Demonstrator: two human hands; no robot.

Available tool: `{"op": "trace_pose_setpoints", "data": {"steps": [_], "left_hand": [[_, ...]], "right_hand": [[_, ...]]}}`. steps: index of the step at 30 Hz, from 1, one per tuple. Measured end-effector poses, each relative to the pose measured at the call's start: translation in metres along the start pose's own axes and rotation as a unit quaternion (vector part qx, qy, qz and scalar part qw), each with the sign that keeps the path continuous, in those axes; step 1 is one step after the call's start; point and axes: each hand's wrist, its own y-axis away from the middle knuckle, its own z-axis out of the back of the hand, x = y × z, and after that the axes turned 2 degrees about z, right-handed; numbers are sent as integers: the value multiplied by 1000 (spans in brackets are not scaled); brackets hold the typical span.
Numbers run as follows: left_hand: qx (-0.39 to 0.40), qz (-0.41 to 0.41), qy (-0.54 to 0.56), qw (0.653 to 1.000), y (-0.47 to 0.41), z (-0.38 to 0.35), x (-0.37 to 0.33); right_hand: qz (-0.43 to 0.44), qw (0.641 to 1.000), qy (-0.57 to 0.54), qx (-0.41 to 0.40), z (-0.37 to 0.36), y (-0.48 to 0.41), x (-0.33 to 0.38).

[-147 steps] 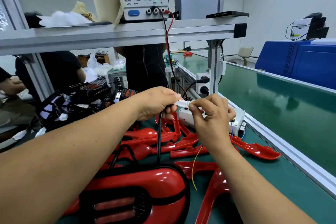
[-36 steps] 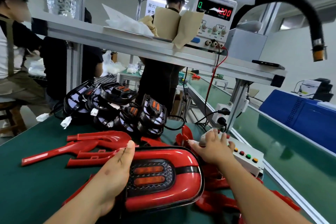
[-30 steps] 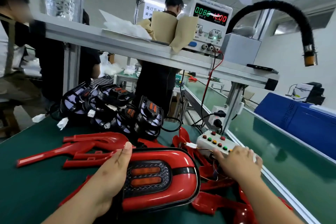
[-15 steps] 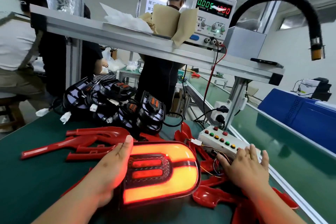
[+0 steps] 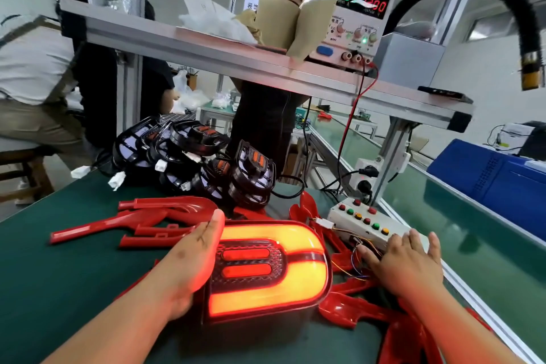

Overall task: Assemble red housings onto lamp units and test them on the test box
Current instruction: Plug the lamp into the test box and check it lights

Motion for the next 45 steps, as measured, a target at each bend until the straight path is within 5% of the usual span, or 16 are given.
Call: {"op": "trace_pose_setpoints", "data": {"steps": [6, 11, 28, 45], "left_hand": [[1, 36, 22, 999, 5, -4, -11], [-4, 58, 12, 998, 6, -5, -12], [-10, 74, 58, 996, 2, -6, -11], [-23, 68, 9, 997, 3, -8, -14]], "right_hand": [[-21, 997, -67, 17, 2, -5, -1], [57, 990, -128, 16, 16, -24, 21], [103, 993, -46, 19, 10, -35, 53], [109, 985, -134, 5, 17, -41, 89]]}}
